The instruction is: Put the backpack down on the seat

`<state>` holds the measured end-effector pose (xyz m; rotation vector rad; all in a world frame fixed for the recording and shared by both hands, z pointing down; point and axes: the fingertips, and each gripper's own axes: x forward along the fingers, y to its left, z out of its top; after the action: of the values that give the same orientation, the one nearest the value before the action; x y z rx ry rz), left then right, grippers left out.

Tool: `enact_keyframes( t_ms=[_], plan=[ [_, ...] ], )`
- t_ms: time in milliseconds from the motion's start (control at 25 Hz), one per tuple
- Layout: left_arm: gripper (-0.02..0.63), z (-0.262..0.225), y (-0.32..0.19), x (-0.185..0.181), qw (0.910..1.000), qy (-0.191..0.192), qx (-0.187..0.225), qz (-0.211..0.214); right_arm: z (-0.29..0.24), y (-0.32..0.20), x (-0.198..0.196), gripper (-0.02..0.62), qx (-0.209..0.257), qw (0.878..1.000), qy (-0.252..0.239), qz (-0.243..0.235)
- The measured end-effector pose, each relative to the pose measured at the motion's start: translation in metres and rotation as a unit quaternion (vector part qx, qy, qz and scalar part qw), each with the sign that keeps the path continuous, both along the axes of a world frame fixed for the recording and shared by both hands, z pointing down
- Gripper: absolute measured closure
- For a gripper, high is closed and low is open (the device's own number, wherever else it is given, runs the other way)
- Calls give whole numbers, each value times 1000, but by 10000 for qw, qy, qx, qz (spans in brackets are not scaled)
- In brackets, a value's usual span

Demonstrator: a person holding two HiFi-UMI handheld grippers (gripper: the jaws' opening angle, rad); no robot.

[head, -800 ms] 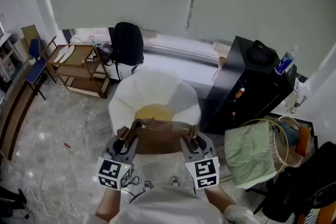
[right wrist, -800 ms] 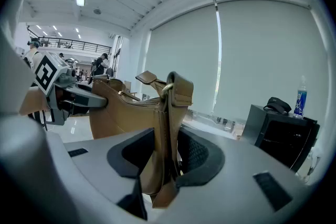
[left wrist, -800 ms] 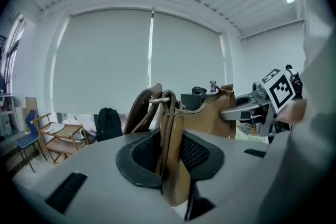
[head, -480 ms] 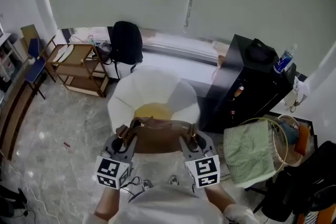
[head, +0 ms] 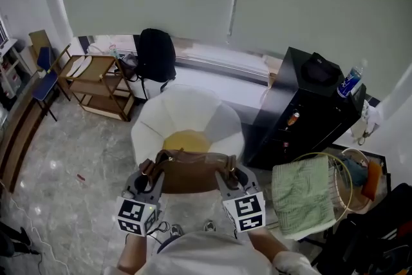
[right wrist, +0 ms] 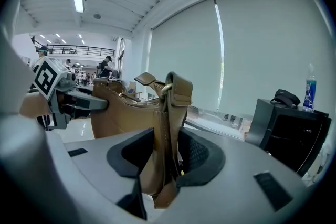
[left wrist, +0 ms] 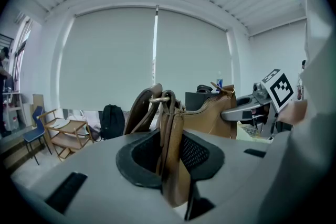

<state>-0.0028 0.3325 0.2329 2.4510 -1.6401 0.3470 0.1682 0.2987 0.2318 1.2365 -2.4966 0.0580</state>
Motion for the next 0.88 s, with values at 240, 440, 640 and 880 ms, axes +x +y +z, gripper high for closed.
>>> enact_keyframes(
  t_ms=[240,440,640,880],
  plan=[
    [503,6,-11,15,9996,55,3,-278,0,-16,14,434,-4,9996,-32,-274],
    [503,10,-23,23,9993,91,-8,-358,8,-31,23,434,-18,9995,-3,-324],
    [503,14,-41,8,9995,127,-58,-274,10,-46,9,434,-46,9998,9,-208],
    [505,10,-76,-28,9999,131,-64,81,6,-68,-25,433,-75,9999,22,129]
  ],
)
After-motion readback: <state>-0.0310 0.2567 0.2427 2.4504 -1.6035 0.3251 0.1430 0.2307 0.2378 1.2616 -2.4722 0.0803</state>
